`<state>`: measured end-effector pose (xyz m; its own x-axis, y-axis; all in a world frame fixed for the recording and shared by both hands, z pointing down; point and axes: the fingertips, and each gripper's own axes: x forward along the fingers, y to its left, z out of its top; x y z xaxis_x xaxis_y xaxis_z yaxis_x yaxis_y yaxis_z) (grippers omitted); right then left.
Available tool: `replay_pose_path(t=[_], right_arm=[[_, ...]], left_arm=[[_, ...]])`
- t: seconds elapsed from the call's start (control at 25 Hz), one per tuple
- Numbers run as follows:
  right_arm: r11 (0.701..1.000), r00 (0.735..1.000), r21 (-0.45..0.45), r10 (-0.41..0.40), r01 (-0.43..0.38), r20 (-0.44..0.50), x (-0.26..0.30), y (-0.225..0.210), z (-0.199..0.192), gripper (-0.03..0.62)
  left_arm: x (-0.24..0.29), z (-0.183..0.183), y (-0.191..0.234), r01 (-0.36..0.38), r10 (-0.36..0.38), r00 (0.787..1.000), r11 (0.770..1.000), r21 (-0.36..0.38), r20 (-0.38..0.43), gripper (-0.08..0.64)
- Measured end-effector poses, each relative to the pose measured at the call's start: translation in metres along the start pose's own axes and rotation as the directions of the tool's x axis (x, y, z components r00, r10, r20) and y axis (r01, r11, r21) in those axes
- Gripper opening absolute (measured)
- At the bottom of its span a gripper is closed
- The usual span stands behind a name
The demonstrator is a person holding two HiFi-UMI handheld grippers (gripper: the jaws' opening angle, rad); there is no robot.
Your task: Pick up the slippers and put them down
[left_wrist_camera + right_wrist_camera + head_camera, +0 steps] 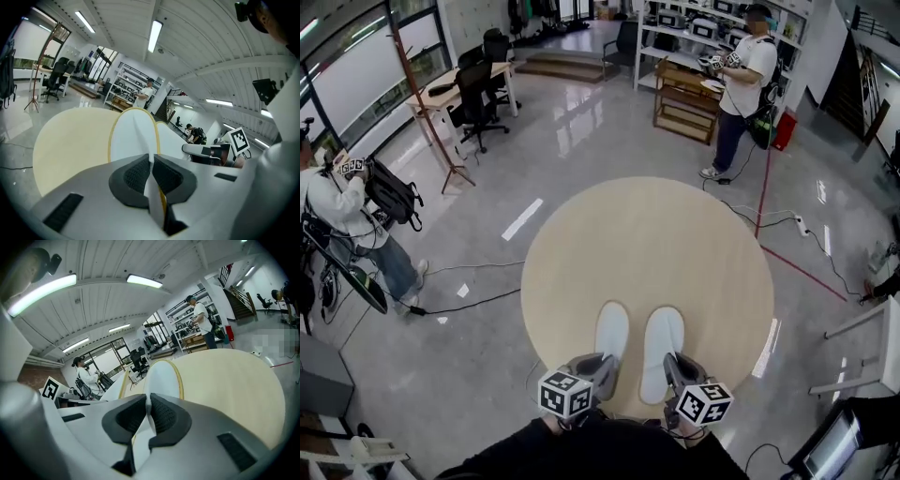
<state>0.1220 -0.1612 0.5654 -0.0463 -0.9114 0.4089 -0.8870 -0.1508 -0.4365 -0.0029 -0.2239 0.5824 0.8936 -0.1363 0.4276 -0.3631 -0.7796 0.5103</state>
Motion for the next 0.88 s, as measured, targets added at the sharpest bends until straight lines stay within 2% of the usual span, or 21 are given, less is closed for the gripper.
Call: replay_pose_path(t=[0.28,0.44,0.68,0.88], right_arm=[[0.999,0.998,-0.036,0.040,-0.038,0.048,-0.050,-0.024,0.016,0.037],[0.998,0.996,-0.041,0.056,-0.054,0.066,-0.089,-0.050,0.014,0.037],[0.996,0.992,-0.065,0.068,-0.061,0.103,-0.141,-0.082,0.022,0.037],[0.998,0.990,-0.038,0.053,-0.049,0.129,-0.167,-0.113,0.018,0.037]], left_arm=[[0.015,0.008,-0.062,-0.010,0.006,0.999,0.997,0.074,0.047,0.037],[0.024,-0.001,-0.106,-0.004,-0.001,0.995,0.999,0.048,0.102,0.038],[0.045,-0.020,-0.158,-0.009,0.004,0.993,0.999,0.039,0.122,0.038],[0.058,-0.036,-0.180,-0.019,0.014,0.994,0.999,0.044,0.109,0.038]])
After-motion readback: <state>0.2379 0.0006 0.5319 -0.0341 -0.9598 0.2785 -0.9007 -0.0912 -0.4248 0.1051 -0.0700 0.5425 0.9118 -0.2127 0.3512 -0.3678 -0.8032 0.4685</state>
